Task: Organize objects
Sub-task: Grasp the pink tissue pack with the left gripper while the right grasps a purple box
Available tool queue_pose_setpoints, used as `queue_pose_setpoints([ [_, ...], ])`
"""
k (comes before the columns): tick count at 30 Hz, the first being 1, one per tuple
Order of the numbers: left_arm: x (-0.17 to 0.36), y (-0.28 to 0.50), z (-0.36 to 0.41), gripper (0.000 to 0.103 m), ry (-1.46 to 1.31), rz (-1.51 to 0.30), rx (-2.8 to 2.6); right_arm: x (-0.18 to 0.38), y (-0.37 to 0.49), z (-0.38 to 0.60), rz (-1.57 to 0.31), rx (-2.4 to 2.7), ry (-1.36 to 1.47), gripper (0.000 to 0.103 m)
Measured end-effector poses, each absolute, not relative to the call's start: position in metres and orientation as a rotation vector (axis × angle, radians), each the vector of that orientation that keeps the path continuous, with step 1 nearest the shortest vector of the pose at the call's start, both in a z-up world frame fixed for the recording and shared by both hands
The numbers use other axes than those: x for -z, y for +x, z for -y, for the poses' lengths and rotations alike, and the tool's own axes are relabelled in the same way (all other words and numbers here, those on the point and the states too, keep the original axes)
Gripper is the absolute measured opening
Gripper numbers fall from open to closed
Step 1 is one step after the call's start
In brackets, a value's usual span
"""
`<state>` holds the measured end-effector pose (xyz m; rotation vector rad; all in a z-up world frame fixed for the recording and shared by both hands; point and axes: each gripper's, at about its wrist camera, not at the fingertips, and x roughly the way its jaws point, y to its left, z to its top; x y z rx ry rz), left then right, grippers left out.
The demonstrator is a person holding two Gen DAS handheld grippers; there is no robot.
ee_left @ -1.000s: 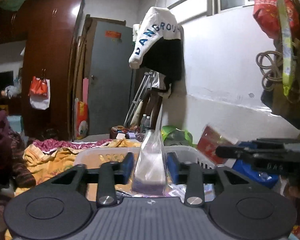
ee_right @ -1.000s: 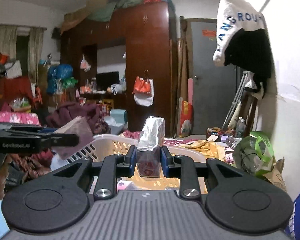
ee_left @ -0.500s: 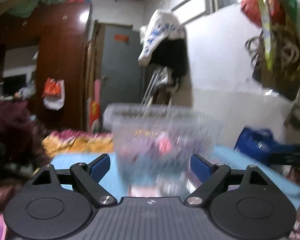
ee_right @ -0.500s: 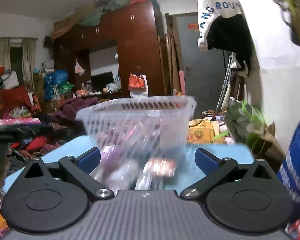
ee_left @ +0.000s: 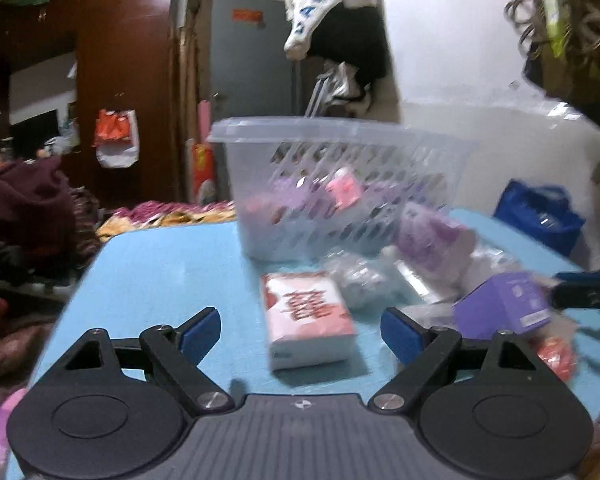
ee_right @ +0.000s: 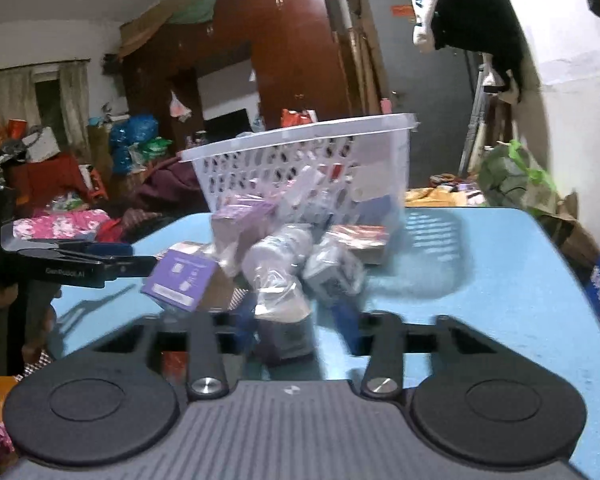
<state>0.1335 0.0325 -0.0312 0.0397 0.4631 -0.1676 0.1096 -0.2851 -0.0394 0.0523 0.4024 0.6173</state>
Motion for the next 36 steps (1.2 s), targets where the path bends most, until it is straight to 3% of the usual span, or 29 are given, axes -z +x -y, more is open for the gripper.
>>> queue_pose_setpoints([
  [7,0.032,0.146,-0.003,0.090,0.202,-0.546,0.120,0.041,0.113,0.263,-0.430,-0.649,-0.087,0.048],
  [10,0.034,0.145,0.000,0.078,0.226,-0.561,0.138,0.044,0.116,0.265,-0.431,-0.658,-0.065,0.042],
  [15,0.032,0.149,-0.009,0.076,0.156,-0.592,0.170,0.050,0.122,0.275,-0.466,-0.663,-0.021,0.047],
  [17,0.033,0.144,-0.006,0.057,0.176,-0.567,0.158,0.051,0.123,0.278,-0.463,-0.668,0.004,0.040],
  [36,0.023,0.104,-0.036,0.057,0.057,-0.263,0.164,0.037,0.104,0.312,-0.315,-0.632,0.115,0.034],
])
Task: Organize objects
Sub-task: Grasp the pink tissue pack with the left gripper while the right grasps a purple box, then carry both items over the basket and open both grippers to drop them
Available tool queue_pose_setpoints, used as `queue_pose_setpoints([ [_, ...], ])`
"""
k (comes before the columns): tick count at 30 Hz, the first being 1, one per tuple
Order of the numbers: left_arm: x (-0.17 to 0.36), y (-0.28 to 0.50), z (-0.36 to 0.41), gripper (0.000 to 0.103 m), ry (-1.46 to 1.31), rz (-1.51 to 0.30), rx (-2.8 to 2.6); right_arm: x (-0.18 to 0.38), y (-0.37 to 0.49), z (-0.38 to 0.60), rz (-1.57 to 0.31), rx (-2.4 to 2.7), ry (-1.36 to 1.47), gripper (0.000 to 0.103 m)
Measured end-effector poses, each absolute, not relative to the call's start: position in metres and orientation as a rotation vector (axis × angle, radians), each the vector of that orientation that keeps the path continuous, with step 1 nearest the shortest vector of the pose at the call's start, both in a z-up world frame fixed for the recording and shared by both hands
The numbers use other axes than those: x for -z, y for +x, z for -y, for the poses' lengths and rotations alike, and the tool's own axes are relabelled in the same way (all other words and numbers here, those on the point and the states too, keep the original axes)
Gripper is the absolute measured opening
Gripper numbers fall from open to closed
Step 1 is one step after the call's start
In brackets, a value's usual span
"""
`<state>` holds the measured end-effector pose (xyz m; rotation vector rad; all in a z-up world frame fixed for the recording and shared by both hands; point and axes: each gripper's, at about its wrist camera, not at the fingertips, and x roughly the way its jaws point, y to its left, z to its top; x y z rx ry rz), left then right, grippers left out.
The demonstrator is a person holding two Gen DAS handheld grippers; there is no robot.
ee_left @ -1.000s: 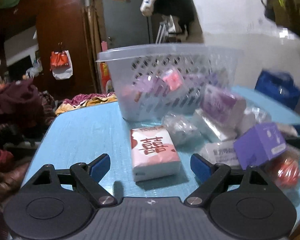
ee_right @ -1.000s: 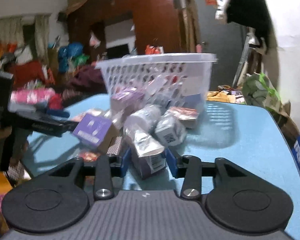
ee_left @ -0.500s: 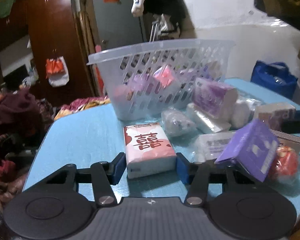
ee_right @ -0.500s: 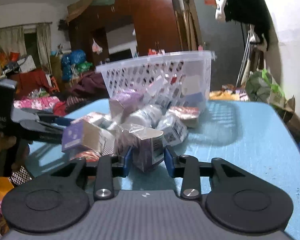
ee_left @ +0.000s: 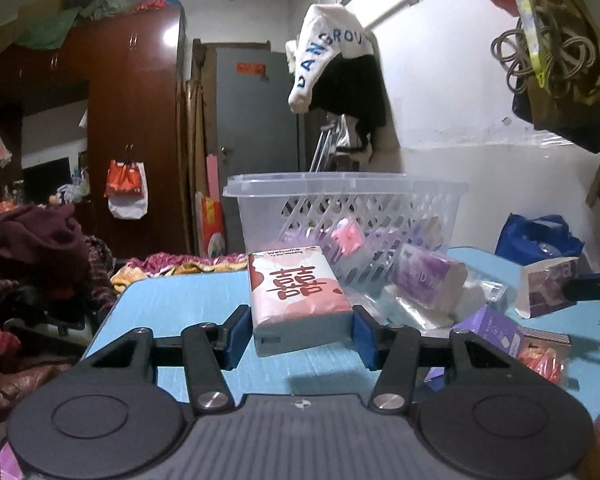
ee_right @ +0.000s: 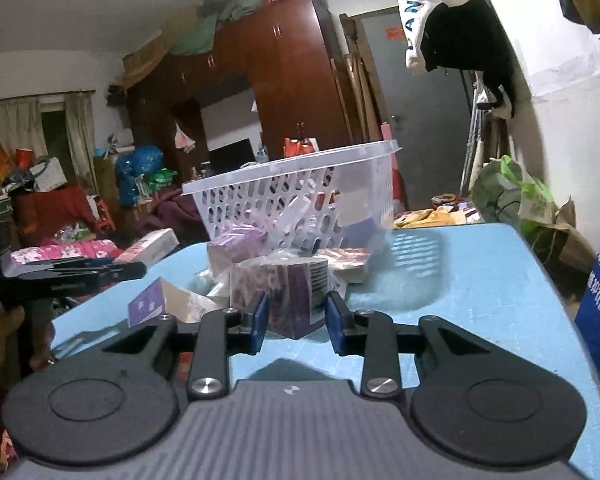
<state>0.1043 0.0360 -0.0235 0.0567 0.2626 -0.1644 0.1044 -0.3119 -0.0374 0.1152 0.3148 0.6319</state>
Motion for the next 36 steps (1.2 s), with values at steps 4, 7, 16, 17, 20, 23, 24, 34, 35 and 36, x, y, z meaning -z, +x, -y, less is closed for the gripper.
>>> queue_pose_setpoints([
  [4,0.024,0.104,-0.035,0.057,0.056,-0.253,0.177,0.037,0.105,0.315,-0.302,-0.625,0.121,0.030],
  [7,0.027,0.103,-0.035,0.057,0.051,-0.256,0.181,0.036,0.105,0.318,-0.300,-0.625,0.125,0.022],
  [16,0.032,0.103,-0.035,0.057,0.049,-0.268,0.193,0.044,0.108,0.320,-0.350,-0.642,0.113,0.065],
  [17,0.032,0.103,-0.036,0.057,0.047,-0.268,0.195,0.044,0.107,0.320,-0.341,-0.630,0.115,0.081],
  [20,0.032,0.103,-0.036,0.057,0.045,-0.264,0.196,0.047,0.106,0.312,-0.343,-0.591,0.063,0.099],
  [23,0.033,0.103,-0.036,0.056,0.044,-0.267,0.204,0.052,0.110,0.301,-0.382,-0.586,0.011,0.094],
  [24,0.033,0.103,-0.036,0.056,0.046,-0.266,0.202,0.054,0.110,0.299,-0.392,-0.594,0.002,0.082],
  [34,0.025,0.095,-0.041,0.055,0.011,-0.208,0.210,0.036,0.098,0.302,-0.314,-0.574,-0.011,0.076],
  [35,0.020,0.095,-0.042,0.055,0.004,-0.197,0.220,0.030,0.098,0.301,-0.298,-0.574,-0.013,0.076],
  [36,0.014,0.096,-0.044,0.055,-0.006,-0.189,0.230,0.024,0.099,0.300,-0.282,-0.574,-0.015,0.075],
])
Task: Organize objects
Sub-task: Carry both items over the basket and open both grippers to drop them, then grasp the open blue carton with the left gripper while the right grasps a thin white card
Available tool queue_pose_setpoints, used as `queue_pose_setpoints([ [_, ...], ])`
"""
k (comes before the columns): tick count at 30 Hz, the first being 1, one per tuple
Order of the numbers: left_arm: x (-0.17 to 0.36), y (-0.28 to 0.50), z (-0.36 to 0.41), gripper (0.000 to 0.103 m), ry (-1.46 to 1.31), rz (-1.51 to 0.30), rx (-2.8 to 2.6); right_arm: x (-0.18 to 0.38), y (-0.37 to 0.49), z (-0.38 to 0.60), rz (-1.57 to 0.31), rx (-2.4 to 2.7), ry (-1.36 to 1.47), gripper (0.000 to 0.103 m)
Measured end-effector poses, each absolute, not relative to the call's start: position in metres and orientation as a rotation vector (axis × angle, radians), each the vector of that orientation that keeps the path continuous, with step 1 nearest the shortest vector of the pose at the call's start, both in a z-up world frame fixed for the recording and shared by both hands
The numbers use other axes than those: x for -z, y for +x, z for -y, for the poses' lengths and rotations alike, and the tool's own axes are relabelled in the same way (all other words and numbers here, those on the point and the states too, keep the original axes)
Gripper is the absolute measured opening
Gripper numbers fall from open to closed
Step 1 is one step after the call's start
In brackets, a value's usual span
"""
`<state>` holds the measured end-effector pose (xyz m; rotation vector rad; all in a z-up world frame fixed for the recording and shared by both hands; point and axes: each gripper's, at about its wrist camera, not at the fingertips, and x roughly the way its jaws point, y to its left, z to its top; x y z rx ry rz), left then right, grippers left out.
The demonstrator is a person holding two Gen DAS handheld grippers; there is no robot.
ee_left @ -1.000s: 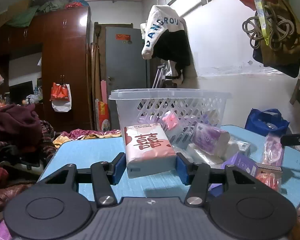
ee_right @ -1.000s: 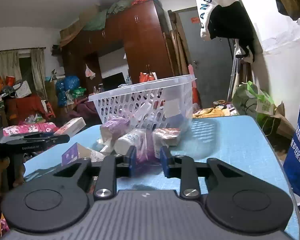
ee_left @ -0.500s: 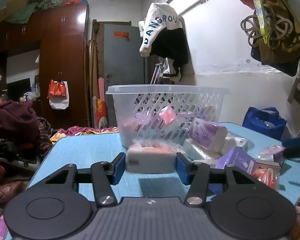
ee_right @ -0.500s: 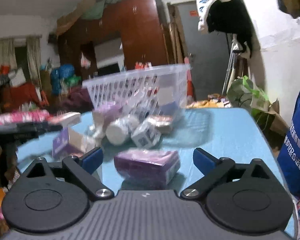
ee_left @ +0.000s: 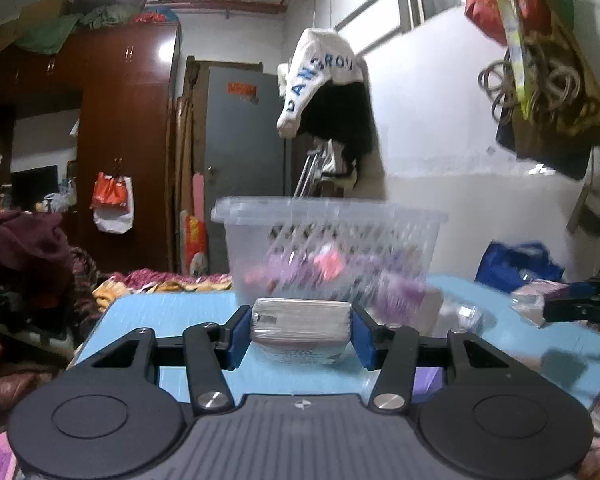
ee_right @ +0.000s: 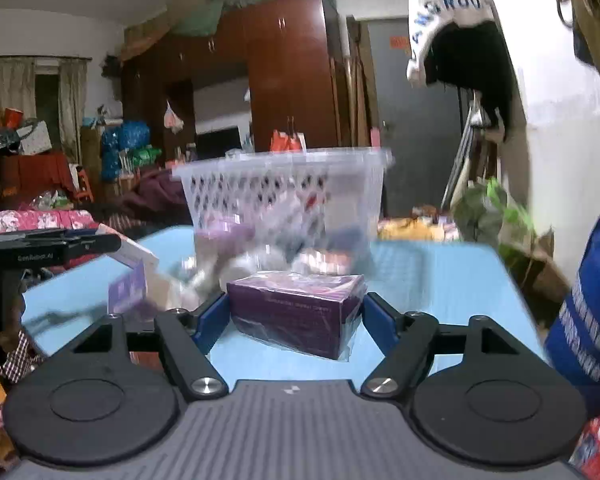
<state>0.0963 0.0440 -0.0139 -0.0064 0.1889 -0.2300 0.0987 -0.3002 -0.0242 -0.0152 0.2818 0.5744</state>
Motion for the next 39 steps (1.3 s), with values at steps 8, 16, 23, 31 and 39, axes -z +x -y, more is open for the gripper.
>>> queue_pose_setpoints([
  [8,-0.074,0.144,-0.034,0.055,-0.037,-0.066,0.289,-0.068,0.146,0.259,-0.080,-0.599,-0.049,0.075],
  [16,-0.093,0.240,-0.008,0.056,-0.015,-0.185,0.250,-0.087,0.232,0.204,-0.162,-0.553,-0.133,0.076],
  [23,-0.072,0.204,-0.018,0.085,-0.004,-0.168,0.215,-0.063,0.207,0.218,-0.193,-0.522,-0.116,0.103],
  [31,0.002,0.093,-0.025,0.092,-0.044,-0.182,0.358,0.012,0.093,0.273,-0.239,-0.609,0.071,0.103],
  [39,0.034,0.066,0.000,0.086,0.007,-0.200,0.380,0.046,0.057,0.262,-0.283,-0.654,0.029,0.069],
])
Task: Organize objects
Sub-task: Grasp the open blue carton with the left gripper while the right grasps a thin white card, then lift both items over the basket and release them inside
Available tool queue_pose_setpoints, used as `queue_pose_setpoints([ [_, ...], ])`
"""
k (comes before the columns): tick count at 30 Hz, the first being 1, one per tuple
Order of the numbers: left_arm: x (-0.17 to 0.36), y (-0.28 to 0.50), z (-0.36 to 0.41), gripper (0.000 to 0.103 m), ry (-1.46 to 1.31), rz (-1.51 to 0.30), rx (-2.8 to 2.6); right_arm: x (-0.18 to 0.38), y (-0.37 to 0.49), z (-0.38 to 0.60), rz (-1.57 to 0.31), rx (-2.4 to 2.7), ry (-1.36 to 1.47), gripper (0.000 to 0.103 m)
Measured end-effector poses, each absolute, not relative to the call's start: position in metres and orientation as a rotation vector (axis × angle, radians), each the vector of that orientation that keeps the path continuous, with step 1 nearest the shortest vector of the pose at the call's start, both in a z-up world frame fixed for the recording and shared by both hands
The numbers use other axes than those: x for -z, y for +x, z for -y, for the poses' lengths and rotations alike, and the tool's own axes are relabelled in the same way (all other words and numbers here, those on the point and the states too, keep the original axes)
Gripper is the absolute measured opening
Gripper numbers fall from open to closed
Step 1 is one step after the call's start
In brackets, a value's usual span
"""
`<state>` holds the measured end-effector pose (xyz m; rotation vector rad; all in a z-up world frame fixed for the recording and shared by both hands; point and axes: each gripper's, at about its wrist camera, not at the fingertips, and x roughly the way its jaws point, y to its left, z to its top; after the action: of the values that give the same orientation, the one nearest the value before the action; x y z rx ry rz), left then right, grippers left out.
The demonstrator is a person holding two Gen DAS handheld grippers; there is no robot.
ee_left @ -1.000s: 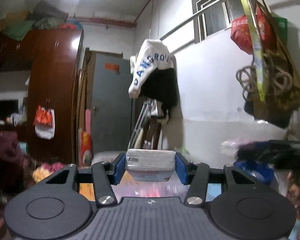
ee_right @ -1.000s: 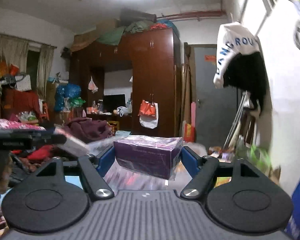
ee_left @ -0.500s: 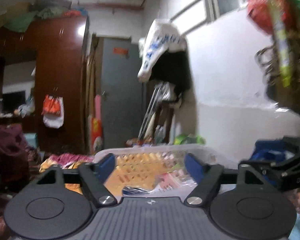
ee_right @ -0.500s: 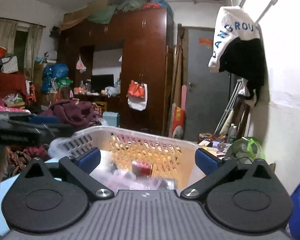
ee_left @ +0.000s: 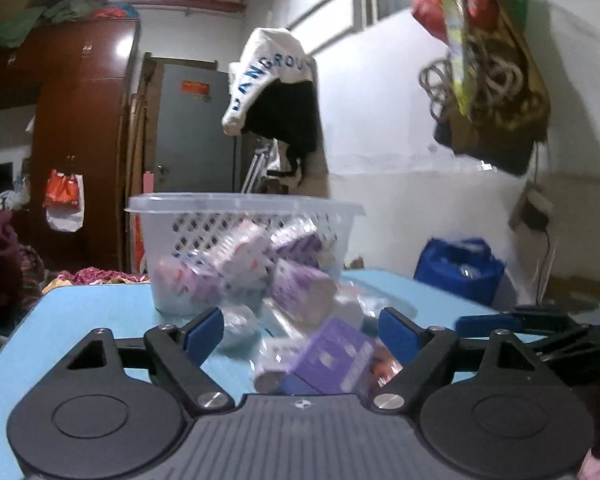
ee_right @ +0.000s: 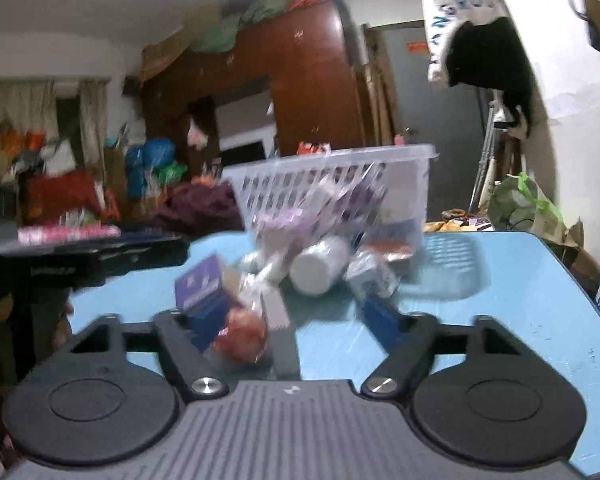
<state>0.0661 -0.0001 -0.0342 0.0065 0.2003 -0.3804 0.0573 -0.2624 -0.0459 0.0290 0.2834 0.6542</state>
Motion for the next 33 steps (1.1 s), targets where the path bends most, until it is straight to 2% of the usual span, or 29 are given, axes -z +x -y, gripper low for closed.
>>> queue_pose_setpoints([
  [1,0.036,0.065,0.001,0.086,0.017,-0.194,0.396,0.048,0.059,0.260,-0.299,-0.662,0.012,0.062],
  [5,0.046,0.062,0.008,0.086,0.055,-0.184,0.427,0.056,0.071,0.259,-0.346,-0.693,0.003,0.047],
  [9,0.049,0.068,0.013,0.085,0.074,-0.198,0.416,0.062,0.069,0.257,-0.357,-0.704,0.017,0.027],
  [10,0.050,0.069,0.014,0.082,0.080,-0.199,0.415,0.062,0.068,0.256,-0.356,-0.709,0.015,0.025],
  [12,0.052,0.071,0.016,0.060,0.085,-0.212,0.408,0.063,0.066,0.255,-0.349,-0.710,-0.001,0.020],
  [13,0.052,0.072,0.014,0.055,0.072,-0.215,0.416,0.063,0.063,0.255,-0.343,-0.710,-0.002,0.019],
  [15,0.051,0.070,0.006,0.052,0.033,-0.205,0.427,0.063,0.061,0.258,-0.336,-0.710,0.005,0.019],
  [33,0.047,0.064,-0.034,0.052,-0.014,-0.151,0.348,0.052,0.069,0.285,-0.283,-0.639,0.070,0.018],
])
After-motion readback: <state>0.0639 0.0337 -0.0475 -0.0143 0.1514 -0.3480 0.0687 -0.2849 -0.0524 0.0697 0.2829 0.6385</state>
